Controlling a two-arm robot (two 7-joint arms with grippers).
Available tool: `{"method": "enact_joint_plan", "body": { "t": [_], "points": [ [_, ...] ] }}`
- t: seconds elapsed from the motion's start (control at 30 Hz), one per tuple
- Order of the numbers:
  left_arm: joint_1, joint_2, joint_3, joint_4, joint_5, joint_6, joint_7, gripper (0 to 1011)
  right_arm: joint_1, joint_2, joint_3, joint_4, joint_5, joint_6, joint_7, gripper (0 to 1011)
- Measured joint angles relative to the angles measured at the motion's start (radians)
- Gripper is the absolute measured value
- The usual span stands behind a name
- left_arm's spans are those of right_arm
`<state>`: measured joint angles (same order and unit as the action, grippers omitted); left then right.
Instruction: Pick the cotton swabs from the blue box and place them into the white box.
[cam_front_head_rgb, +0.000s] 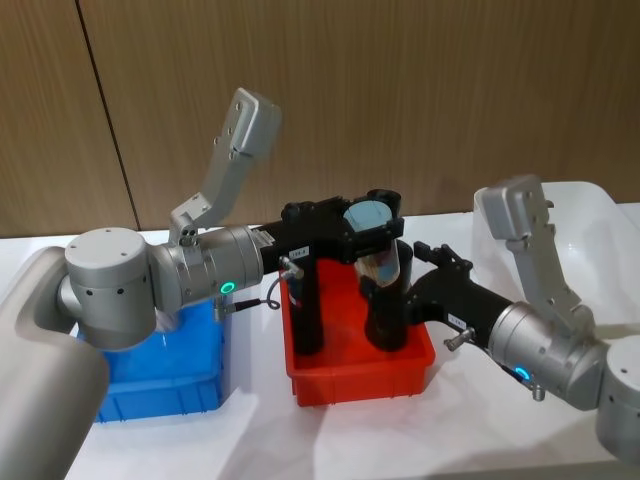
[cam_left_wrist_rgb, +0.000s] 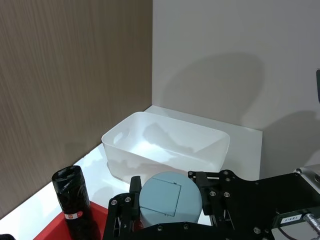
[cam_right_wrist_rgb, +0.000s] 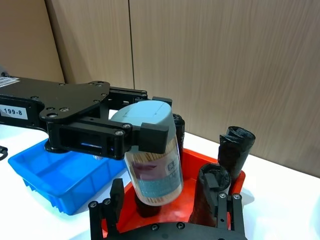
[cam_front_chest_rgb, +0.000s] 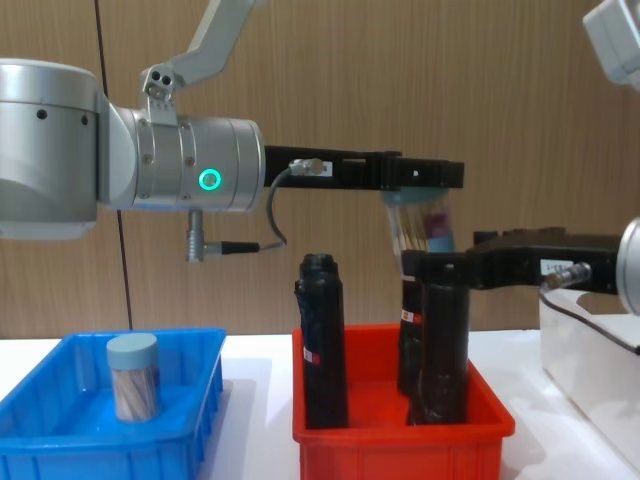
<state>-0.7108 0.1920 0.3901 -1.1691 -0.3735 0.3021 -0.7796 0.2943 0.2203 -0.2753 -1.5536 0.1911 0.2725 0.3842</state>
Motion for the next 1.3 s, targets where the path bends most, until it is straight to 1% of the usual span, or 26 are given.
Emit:
{"method": "enact_joint_plan", "body": {
  "t": [0.7, 0.77, 0.83, 0.87, 0.97, 1.03, 1.1, 1.13, 1.3],
  "points": [
    [0.0, 0.0, 0.0, 0.0, 0.0, 0.0, 0.0, 671, 0.05, -0.028, -0.015, 0.069, -0.015, -0.018, 0.016, 1001],
    [0.0, 0.0, 0.0, 0.0, 0.0, 0.0, 0.0, 671, 0.053, -0.03, -0.015, 0.074, -0.016, -0.02, 0.016, 987],
    [0.0, 0.0, 0.0, 0.0, 0.0, 0.0, 0.0, 671, 0.057, -0.032, -0.016, 0.082, -0.016, -0.025, 0.017, 952],
    [0.0, 0.0, 0.0, 0.0, 0.0, 0.0, 0.0, 671, 0.057, -0.032, -0.016, 0.082, -0.016, -0.025, 0.017, 907],
    [0.0, 0.0, 0.0, 0.0, 0.0, 0.0, 0.0, 672, 0.062, -0.034, -0.016, 0.092, -0.014, -0.03, 0.019, 827],
    [0.0, 0.0, 0.0, 0.0, 0.0, 0.0, 0.0, 671, 0.065, -0.035, -0.017, 0.096, -0.009, -0.033, 0.021, 791],
    [0.0, 0.0, 0.0, 0.0, 0.0, 0.0, 0.0, 671, 0.066, -0.036, -0.017, 0.099, -0.007, -0.035, 0.023, 734],
    [0.0, 0.0, 0.0, 0.0, 0.0, 0.0, 0.001, 671, 0.067, -0.036, -0.017, 0.102, -0.006, -0.036, 0.024, 684],
    [0.0, 0.0, 0.0, 0.0, 0.0, 0.0, 0.001, 672, 0.071, -0.037, -0.017, 0.107, 0.0, -0.041, 0.025, 673]
  ]
}}
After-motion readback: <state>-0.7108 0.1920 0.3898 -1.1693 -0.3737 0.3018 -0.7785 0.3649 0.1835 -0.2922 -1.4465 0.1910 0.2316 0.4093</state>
